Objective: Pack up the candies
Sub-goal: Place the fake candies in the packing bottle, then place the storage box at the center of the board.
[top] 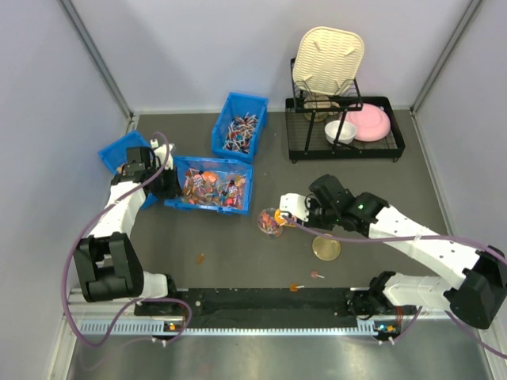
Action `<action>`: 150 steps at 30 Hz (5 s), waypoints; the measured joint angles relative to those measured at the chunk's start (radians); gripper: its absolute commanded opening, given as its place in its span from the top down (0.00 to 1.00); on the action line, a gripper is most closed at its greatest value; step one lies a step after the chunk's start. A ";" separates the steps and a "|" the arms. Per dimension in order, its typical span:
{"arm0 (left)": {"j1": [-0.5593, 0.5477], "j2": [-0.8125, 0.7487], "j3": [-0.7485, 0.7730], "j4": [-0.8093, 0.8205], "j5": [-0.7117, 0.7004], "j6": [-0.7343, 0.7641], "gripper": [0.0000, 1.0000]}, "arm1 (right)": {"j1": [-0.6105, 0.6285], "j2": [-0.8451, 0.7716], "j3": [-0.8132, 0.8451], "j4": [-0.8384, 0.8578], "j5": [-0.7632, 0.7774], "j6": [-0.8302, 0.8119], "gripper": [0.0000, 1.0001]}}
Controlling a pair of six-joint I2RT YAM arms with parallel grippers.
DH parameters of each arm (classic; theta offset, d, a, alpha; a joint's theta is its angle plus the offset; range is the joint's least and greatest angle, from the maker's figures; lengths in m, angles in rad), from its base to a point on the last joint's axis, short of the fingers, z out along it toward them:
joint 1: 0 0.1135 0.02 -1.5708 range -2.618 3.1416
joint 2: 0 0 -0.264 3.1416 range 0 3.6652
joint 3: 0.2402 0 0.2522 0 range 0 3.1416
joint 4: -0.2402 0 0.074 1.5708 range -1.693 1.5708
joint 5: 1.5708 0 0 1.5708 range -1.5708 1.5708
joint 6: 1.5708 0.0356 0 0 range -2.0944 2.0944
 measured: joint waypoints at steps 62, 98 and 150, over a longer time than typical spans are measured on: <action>0.000 0.000 0.000 0.000 0.001 0.000 1.00 | 0.105 0.114 0.173 -0.176 0.167 -0.085 1.00; 0.000 0.000 0.000 0.000 0.005 0.000 1.00 | 0.133 0.170 0.224 -0.199 0.179 -0.093 1.00; -0.196 0.522 0.550 -0.191 -0.177 0.145 1.00 | -0.211 -0.057 -0.224 0.594 0.308 0.102 1.00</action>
